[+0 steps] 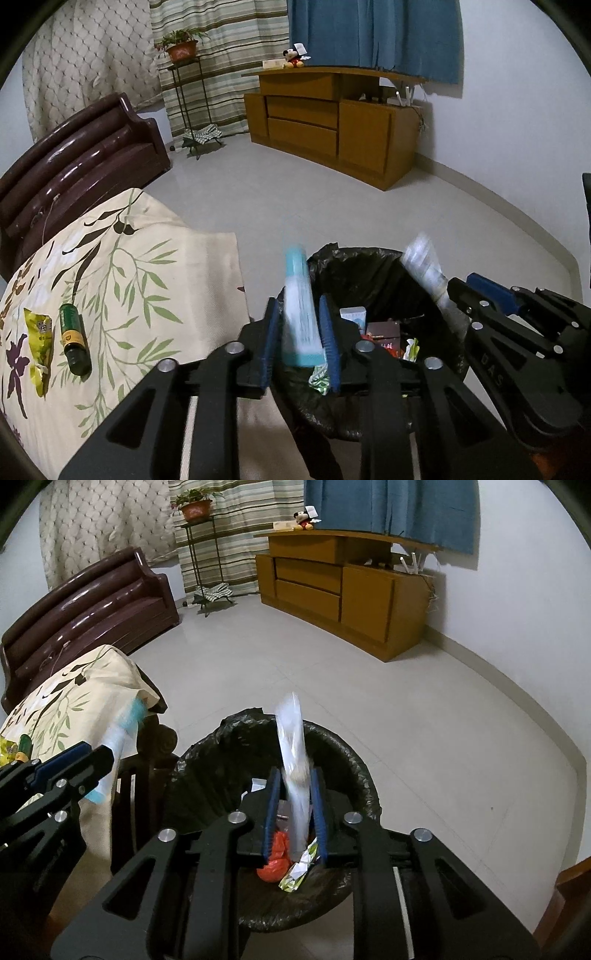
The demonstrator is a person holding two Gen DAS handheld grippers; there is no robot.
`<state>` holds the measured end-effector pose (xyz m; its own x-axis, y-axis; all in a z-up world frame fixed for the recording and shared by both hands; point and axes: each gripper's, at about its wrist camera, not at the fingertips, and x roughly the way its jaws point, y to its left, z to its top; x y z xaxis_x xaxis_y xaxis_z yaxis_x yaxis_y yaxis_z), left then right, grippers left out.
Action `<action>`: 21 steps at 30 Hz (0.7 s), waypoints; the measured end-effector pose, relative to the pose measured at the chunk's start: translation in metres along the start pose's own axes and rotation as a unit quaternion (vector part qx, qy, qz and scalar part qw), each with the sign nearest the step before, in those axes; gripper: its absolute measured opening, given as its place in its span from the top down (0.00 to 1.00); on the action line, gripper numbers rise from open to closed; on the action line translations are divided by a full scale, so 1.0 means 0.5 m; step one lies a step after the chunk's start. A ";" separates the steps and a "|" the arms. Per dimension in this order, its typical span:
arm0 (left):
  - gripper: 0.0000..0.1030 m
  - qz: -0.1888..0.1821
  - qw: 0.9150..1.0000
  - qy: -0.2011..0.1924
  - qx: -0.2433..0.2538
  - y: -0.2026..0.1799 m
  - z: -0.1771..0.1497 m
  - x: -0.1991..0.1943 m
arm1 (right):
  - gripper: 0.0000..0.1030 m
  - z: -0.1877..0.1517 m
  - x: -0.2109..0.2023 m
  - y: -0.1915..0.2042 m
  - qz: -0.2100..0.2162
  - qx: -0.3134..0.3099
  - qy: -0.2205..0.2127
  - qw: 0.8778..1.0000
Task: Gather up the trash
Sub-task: 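Carry the teal tube and white bundle over the bin and open both tools, then move both open tools back over the bed toward the wrapper and can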
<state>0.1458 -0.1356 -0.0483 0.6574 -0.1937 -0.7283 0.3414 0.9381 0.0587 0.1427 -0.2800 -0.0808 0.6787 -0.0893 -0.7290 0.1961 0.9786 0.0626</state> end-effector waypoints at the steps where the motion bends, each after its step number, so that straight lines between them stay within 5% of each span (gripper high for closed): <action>1: 0.66 0.000 1.000 0.000 -0.001 0.001 0.001 0.000 | 0.71 -0.001 -0.001 0.000 -0.001 0.002 -0.001 1.000; 11: 0.48 0.002 1.000 -0.006 -0.005 0.001 -0.002 -0.003 | 0.39 -0.005 -0.008 -0.007 -0.012 0.012 -0.009 1.000; 21: 0.33 0.015 1.000 -0.016 -0.010 0.008 -0.001 -0.015 | 0.30 -0.006 -0.019 -0.014 -0.019 0.018 -0.012 1.000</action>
<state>0.1421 -0.1301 -0.0428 0.6886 -0.1748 -0.7037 0.3085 0.9489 0.0662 0.1327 -0.2855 -0.0766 0.6866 -0.1306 -0.7152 0.2465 0.9673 0.0600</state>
